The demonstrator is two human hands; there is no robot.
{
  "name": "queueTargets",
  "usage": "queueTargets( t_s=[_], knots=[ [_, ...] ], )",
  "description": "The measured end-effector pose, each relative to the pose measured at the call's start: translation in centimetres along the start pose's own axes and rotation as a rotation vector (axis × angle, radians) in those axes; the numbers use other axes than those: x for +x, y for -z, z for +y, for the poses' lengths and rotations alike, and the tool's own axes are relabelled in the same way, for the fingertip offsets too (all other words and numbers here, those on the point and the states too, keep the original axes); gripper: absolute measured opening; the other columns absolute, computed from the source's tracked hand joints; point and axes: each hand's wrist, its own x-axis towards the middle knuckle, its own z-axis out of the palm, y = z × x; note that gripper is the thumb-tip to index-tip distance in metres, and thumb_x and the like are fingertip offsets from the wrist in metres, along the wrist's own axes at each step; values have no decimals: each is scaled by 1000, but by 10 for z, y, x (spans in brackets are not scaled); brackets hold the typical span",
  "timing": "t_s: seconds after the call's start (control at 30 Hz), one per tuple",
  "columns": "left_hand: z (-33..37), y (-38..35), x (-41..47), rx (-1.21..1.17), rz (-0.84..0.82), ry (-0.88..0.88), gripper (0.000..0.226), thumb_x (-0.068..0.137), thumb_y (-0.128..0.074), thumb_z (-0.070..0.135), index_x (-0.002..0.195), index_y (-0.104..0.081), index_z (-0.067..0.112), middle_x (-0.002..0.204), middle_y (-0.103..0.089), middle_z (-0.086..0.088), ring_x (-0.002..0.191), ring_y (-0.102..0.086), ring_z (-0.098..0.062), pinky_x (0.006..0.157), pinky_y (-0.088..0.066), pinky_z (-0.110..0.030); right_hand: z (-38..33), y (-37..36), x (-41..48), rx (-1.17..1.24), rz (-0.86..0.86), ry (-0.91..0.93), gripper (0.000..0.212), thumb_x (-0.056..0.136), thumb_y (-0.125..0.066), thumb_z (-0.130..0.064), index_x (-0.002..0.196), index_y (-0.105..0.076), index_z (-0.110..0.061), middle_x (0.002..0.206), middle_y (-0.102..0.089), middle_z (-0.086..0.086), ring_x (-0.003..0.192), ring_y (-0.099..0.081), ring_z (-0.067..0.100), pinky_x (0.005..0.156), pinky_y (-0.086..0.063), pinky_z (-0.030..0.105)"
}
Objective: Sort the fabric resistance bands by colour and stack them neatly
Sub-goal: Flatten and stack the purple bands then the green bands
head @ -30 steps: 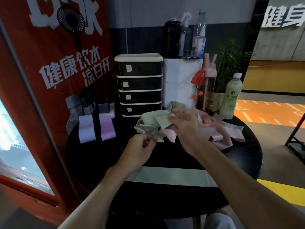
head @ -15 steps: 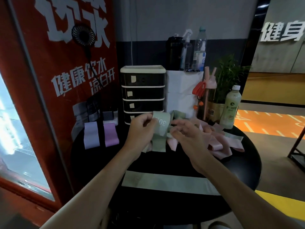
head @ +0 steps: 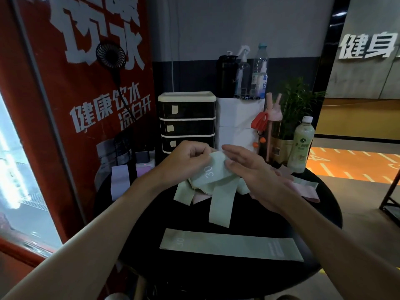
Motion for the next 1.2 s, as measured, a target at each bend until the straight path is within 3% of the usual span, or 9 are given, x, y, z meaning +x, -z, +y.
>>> queueTargets(
  t_s=[0.07,0.17,0.33,0.4,0.5,0.63,0.8,0.93,1.2],
  knots=[
    [2,1,-1,18,-27,-12,18,81,-54,9,71,-60,-4,106,-72,-2,87,-65,-16,72,-50,-30,2,0,-1,-10,4,-1,35,94,-58,-5,128,-56,-11,113,-69,8,98,-67,16,82,-55,27],
    [6,4,0,105,2,-36,12,77,-60,16,72,-69,10,98,-71,-5,81,-65,-10,70,-52,-27,5,0,0,-61,55,-14,26,90,-65,-4,116,-61,-10,106,-69,15,93,-66,23,84,-54,39],
    [3,13,1,173,78,-69,7,80,-70,21,84,-74,17,83,-72,-7,74,-66,-14,67,-55,-30,5,4,-1,-79,84,-2,5,88,-66,-4,92,-64,-7,88,-69,13,77,-62,21,70,-51,33],
    [1,17,2,158,136,-88,10,85,-74,9,87,-74,19,81,-72,-2,73,-67,-12,68,-56,-30,5,5,-3,-86,48,-11,7,89,-66,-5,96,-65,-6,89,-72,10,79,-65,20,70,-53,29],
    [3,20,2,128,211,-108,18,85,-75,2,90,-71,18,81,-71,2,72,-67,-7,67,-57,-24,6,6,-8,-64,-46,-68,19,91,-63,-6,110,-64,-9,101,-75,7,92,-71,23,81,-57,34],
    [5,21,0,112,326,-120,21,84,-75,3,98,-67,17,81,-72,1,65,-67,-7,51,-55,-25,12,10,-14,-105,-140,-117,22,93,-63,-10,114,-65,-6,104,-74,12,96,-70,31,85,-56,42],
    [6,28,-4,106,446,-136,21,83,-77,3,96,-66,15,82,-73,1,60,-65,-2,46,-47,-16,17,16,-26,-147,-171,-133,18,94,-62,-15,108,-67,-4,99,-74,10,94,-71,26,83,-57,35],
    [3,31,-7,110,525,-134,19,84,-76,5,89,-65,19,83,-72,0,56,-64,1,46,-44,-11,19,22,-37,-136,-208,-142,12,93,-60,-9,100,-69,-3,88,-75,3,83,-70,14,71,-53,22],
    [-11,50,-22,69,688,-48,16,85,-78,13,91,-68,25,85,-73,2,72,-72,-19,55,-59,-33,30,52,-63,-162,-178,-295,36,79,-75,-42,86,-70,-7,88,-70,9,81,-65,26,71,-49,35]
  ],
)
